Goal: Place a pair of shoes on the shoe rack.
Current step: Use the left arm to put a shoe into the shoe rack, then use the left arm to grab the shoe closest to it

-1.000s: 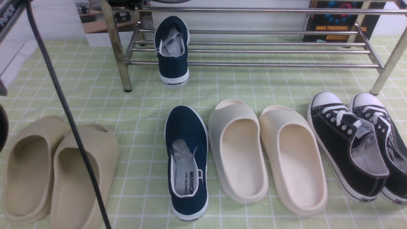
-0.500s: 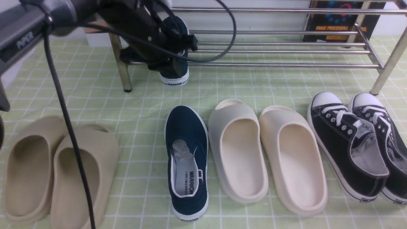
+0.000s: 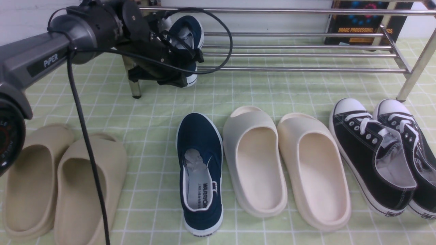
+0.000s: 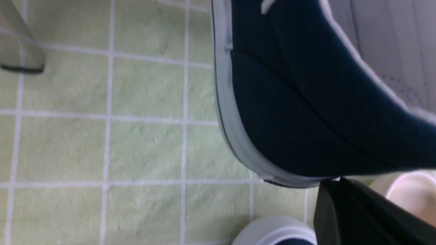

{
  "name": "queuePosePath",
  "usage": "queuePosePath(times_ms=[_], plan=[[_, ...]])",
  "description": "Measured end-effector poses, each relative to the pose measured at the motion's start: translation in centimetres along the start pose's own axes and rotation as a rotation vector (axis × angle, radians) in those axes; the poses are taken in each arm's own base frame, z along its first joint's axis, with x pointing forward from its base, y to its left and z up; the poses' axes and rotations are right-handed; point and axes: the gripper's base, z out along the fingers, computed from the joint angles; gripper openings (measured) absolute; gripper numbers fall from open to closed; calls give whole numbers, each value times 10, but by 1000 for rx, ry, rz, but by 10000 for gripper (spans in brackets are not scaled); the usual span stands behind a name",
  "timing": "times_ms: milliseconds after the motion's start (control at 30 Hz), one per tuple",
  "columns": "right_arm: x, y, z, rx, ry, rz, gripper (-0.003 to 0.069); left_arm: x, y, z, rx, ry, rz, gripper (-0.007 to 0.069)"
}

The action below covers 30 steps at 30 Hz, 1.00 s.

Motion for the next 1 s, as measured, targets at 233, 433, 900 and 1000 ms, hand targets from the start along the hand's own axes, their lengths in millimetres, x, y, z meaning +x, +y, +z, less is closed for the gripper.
queuePosePath(times_ms=[233, 433, 900, 1000], plan=[[0, 0, 0, 0, 0, 0, 239, -6, 3, 3, -11, -60, 19, -13], [0, 0, 0, 0, 0, 0, 239, -2, 7, 14, -26, -39, 22, -13], [0, 0, 0, 0, 0, 0, 239, -14, -16, -86, -63, 50, 161, 232], [0, 0, 0, 0, 0, 0, 239, -4, -23, -137, -79, 135, 219, 230]])
